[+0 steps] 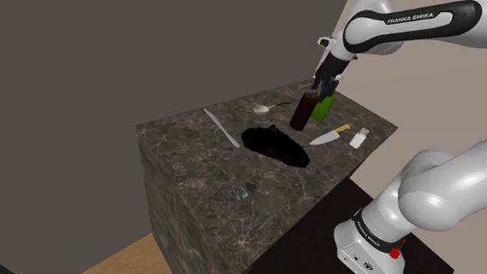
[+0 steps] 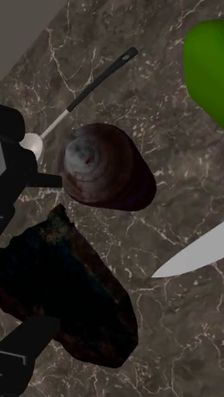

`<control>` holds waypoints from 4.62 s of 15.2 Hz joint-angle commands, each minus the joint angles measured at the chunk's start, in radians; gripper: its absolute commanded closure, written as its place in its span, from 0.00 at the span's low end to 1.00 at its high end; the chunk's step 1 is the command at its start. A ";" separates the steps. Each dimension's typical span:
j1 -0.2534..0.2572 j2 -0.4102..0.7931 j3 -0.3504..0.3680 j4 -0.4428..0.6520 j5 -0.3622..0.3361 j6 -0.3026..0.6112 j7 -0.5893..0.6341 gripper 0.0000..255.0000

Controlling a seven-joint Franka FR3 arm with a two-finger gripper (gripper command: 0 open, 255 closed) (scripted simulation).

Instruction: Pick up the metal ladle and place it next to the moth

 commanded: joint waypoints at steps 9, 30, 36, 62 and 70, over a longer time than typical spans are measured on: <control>0.105 0.445 -0.136 0.205 0.258 0.209 -0.611 0.00; -0.004 0.849 0.009 0.456 0.524 0.315 -1.053 0.00; -0.004 0.849 0.009 0.456 0.524 0.315 -1.053 1.00; 0.042 0.690 -0.057 0.521 0.398 0.111 -0.961 1.00; 0.176 0.492 -0.041 0.286 0.268 0.189 -0.764 1.00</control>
